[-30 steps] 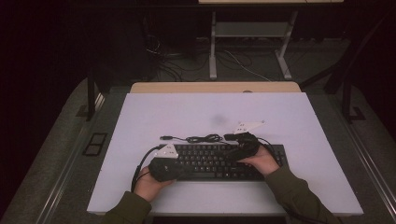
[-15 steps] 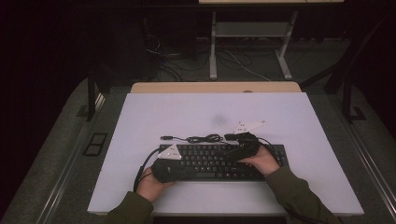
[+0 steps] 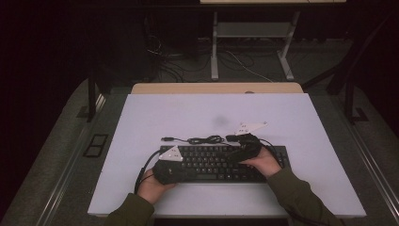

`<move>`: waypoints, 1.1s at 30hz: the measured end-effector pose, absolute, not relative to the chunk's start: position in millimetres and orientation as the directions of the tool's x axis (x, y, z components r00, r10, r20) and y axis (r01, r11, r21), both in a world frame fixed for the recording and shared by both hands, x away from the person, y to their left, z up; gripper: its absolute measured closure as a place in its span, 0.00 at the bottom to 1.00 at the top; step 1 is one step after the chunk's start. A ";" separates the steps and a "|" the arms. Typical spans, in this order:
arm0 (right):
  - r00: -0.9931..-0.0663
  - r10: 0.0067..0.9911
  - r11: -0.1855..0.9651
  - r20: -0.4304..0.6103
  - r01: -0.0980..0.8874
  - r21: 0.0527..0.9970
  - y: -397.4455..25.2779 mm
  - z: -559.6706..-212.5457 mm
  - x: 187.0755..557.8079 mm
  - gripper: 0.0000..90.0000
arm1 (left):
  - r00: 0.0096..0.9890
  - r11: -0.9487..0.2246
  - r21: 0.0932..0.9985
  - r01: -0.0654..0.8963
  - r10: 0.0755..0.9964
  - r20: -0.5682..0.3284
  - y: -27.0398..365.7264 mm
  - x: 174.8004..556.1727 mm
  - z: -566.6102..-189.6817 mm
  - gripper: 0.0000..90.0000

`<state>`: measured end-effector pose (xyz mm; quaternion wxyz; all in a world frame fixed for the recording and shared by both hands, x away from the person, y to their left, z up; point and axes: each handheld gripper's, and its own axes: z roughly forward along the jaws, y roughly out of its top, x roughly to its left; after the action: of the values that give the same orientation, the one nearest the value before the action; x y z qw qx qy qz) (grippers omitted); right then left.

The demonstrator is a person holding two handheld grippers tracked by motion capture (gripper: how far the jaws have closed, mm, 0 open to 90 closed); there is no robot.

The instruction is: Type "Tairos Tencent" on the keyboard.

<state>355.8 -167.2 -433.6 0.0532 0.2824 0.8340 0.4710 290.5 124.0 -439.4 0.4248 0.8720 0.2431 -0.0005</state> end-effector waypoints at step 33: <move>-0.834 0.508 0.392 0.213 0.445 0.805 -181.7 -426.0 348.7 0.24 | 0.844 -0.453 0.770 0.449 0.499 -0.198 127.8 298.9 -430.6 0.53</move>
<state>348.7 -181.7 -426.0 0.0337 0.2858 0.8336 0.4715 298.9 127.8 -430.6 0.4429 0.8518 0.2782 0.0283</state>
